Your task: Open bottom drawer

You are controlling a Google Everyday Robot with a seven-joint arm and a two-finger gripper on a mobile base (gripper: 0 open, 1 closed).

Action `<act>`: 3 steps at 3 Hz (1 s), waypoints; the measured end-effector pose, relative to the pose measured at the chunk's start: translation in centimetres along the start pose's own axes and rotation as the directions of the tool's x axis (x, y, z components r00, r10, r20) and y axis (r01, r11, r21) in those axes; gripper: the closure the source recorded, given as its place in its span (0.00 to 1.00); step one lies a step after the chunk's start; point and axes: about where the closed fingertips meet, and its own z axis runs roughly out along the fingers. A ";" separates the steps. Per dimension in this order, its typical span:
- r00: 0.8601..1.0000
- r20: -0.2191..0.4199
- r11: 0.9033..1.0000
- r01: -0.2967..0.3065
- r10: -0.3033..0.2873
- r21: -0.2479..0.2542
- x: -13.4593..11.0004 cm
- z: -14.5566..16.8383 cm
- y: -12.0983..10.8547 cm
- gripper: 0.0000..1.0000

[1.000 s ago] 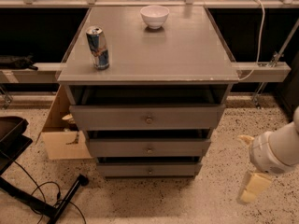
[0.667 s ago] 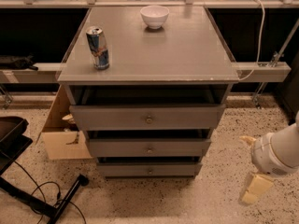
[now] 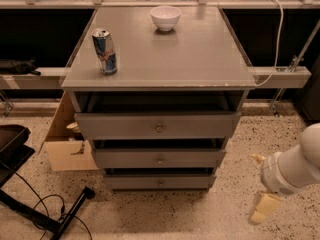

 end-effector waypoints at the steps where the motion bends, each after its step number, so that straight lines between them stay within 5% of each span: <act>1: 0.998 -0.055 0.999 0.006 -0.008 -0.038 2.1 7.9 1.8 0.00; 2: 0.993 -0.111 0.999 0.023 -0.028 -0.048 4.7 16.0 2.6 0.00; 3: 0.991 -0.130 0.999 0.032 -0.034 -0.018 5.8 22.2 0.9 0.00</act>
Offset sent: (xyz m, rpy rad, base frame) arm 0.0129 0.0178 -0.2724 -0.1574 0.0121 0.0281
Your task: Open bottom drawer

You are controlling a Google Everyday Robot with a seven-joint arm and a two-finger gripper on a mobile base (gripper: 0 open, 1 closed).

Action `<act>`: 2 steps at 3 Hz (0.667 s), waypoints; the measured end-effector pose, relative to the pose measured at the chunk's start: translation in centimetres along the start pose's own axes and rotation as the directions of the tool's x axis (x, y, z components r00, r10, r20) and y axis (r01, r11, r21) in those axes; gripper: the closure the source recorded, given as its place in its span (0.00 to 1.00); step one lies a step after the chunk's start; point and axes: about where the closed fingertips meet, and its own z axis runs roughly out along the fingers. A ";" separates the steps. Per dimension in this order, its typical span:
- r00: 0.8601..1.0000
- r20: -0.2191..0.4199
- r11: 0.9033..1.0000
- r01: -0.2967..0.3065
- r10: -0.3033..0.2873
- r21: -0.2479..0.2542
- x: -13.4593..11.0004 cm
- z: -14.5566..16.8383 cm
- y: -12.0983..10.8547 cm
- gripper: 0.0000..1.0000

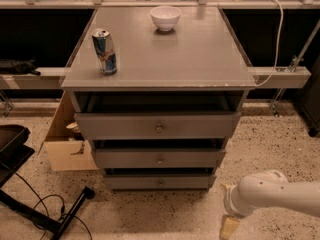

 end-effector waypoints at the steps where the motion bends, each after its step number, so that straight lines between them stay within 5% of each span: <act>1: 1.000 -0.016 1.000 -0.008 0.008 0.011 0.0 5.4 -2.1 0.00; 2: 1.000 -0.016 1.000 -0.008 0.008 0.011 0.0 5.4 -2.1 0.00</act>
Offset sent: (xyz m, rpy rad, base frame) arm 0.0257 0.0041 -0.0434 -0.0163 -0.0100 -0.0106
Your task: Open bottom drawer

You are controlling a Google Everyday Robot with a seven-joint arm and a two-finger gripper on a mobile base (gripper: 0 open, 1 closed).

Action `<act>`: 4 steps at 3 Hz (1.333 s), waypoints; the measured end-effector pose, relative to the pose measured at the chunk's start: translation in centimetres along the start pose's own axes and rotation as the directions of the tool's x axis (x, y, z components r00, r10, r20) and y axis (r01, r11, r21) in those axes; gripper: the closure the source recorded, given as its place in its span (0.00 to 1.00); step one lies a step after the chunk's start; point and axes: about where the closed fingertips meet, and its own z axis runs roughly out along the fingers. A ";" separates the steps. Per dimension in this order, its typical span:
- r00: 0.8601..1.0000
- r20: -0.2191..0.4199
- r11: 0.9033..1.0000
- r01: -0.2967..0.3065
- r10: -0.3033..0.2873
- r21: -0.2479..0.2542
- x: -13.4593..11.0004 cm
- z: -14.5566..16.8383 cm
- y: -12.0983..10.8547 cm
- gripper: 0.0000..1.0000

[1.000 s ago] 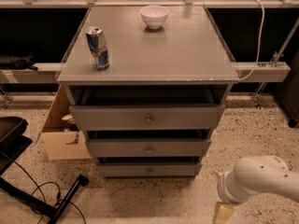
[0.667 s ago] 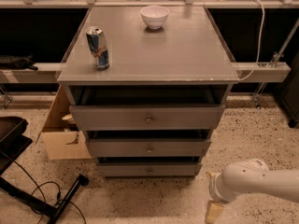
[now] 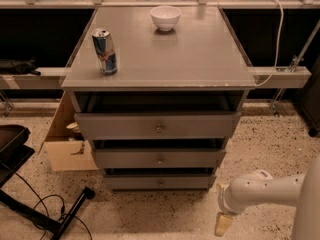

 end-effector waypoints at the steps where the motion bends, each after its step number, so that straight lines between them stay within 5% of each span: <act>1: 0.997 0.009 0.997 0.076 -0.077 0.014 -1.9 4.0 -0.7 0.00; 3: 0.979 -0.085 0.981 0.189 -0.185 0.041 -4.3 11.9 -6.6 0.00; 4: 0.975 -0.109 0.979 0.201 -0.195 0.045 -5.7 16.8 -8.6 0.00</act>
Offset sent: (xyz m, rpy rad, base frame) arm 0.0644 0.0903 -0.1427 -0.1381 -0.1025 0.1718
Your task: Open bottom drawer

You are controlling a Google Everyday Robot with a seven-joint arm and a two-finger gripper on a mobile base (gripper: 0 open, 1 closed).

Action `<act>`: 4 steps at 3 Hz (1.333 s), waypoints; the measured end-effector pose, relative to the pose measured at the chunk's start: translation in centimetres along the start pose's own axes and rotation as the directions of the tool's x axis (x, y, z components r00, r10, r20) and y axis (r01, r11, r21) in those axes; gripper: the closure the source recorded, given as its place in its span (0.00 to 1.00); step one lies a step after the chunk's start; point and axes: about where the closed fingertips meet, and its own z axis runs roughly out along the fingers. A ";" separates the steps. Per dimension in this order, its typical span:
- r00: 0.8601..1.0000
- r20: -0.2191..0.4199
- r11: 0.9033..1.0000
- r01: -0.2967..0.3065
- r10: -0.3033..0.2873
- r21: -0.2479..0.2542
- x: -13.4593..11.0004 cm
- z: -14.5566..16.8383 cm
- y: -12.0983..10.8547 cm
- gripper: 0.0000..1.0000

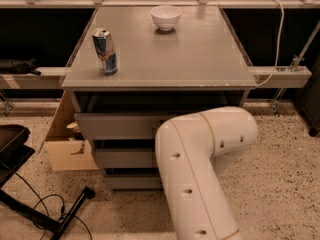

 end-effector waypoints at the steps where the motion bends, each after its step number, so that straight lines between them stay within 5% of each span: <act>1: 1.000 0.002 1.000 -0.011 0.011 0.002 -0.7 3.0 -0.2 0.00; 3: 0.995 -0.012 0.994 -0.102 0.103 0.045 -0.5 7.2 -1.5 0.00; 4: 0.995 -0.012 0.994 -0.102 0.103 0.045 -0.5 7.2 -1.4 0.00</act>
Offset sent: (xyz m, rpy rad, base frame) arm 0.0120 0.0186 -0.0850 0.0080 -0.0274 -0.1262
